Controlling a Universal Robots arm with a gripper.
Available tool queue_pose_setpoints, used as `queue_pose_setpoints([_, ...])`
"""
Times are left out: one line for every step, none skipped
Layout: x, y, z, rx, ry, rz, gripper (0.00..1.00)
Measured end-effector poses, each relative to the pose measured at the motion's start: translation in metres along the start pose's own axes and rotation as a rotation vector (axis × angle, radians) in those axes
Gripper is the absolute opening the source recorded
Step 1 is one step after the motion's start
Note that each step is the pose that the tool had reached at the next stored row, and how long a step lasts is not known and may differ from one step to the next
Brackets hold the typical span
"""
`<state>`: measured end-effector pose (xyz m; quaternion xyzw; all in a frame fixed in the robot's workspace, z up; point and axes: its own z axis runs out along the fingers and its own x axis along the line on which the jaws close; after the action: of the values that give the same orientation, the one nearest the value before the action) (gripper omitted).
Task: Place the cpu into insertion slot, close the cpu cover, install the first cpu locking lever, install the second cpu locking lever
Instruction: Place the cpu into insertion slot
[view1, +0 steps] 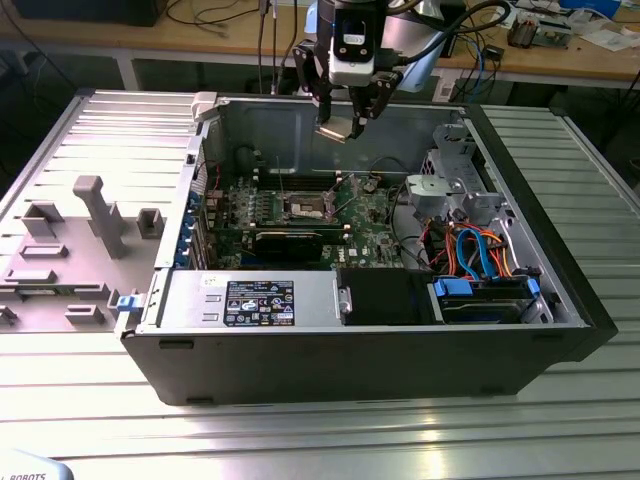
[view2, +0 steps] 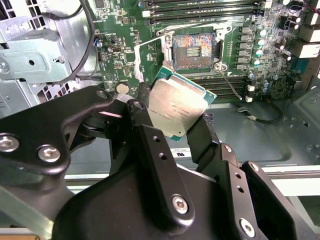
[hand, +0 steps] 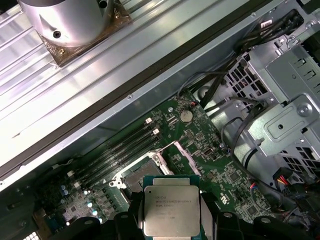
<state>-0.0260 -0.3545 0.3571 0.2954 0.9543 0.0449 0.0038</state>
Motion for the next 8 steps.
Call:
queue_pose_setpoints([0.0000, 0.0000, 0.0000, 0.0000, -0.0001, 0.001, 0.54])
queue_pose_setpoints([0.0000, 0.0000, 0.0000, 0.0000, -0.0002, 0.002, 0.54])
queue_pose_setpoints([0.0000, 0.0000, 0.0000, 0.0000, -0.0002, 0.003, 0.54])
queue_pose_setpoints([0.0000, 0.0000, 0.0000, -0.0001, -0.0003, 0.004, 0.54])
queue_pose_setpoints([0.0000, 0.0000, 0.0000, -0.0001, -0.0004, 0.004, 0.54])
queue_pose_setpoints([0.0000, 0.0000, 0.0000, -0.0001, -0.0005, 0.005, 0.54])
queue_pose_setpoints([0.0000, 0.0000, 0.0000, -0.0001, -0.0006, 0.006, 0.54])
queue_pose_setpoints([0.0000, 0.0000, 0.0000, -0.0002, -0.0008, 0.008, 0.54])
